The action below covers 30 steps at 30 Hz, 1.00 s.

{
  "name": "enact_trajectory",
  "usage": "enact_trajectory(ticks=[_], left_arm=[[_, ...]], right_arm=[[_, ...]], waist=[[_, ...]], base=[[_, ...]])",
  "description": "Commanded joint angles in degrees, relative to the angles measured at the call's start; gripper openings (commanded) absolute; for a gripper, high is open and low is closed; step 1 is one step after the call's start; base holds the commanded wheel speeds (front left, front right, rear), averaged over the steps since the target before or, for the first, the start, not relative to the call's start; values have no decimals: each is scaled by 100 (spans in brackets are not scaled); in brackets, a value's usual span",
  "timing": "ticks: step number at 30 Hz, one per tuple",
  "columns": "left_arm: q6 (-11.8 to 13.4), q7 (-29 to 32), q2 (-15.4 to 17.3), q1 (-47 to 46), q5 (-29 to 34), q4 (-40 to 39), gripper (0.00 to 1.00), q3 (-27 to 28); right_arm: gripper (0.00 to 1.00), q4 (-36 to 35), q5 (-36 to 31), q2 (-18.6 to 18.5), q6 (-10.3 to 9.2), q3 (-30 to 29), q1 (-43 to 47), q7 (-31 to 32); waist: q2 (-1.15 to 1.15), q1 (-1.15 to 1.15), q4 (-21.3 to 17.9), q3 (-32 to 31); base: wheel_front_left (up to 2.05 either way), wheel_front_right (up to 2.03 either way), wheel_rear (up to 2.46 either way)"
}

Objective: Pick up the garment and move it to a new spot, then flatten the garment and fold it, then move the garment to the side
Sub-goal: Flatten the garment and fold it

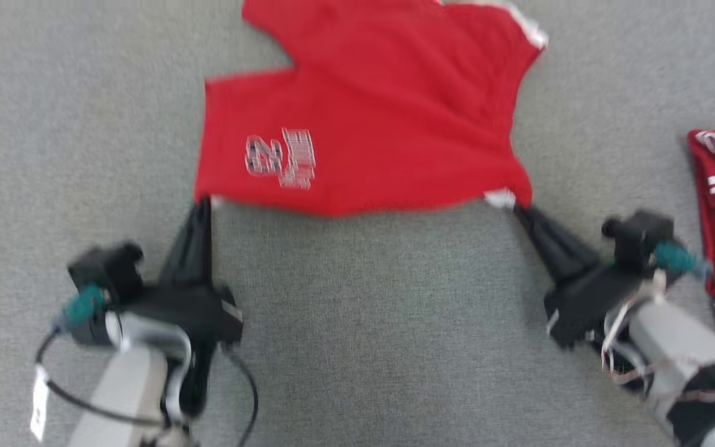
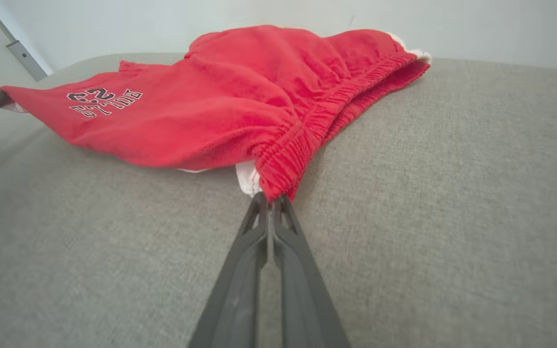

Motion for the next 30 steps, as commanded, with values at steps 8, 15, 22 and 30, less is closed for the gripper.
enact_trajectory(ticks=[8, 15, 22, 30], left_arm=[[386, 1002, 361, 1793, -168, -1644, 0, -171], [792, 1760, 543, 3092, -379, -2749, 0, -230], [1005, 2505, 764, 4003, -653, -3377, 0, -346], [1151, 3046, 1178, 4501, -839, -4032, 0, -158]], right_arm=[[0, -321, -512, 77, -6, -456, 1433, 3], [0, -688, -663, 134, -6, -991, 2544, 261], [0, -1466, -815, 294, -6, -1539, 3702, 901], [0, -2492, -1016, 619, -5, -2064, 4798, 1867]], waist=[[1, 1, 21, -749], [1, 1, 125, -1125], [1, 1, 185, -1372], [1, 1, 91, -1525]], base=[[0, 0, 0], [0, 0, 0], [0, 0, 0], [0, 0, 0]])
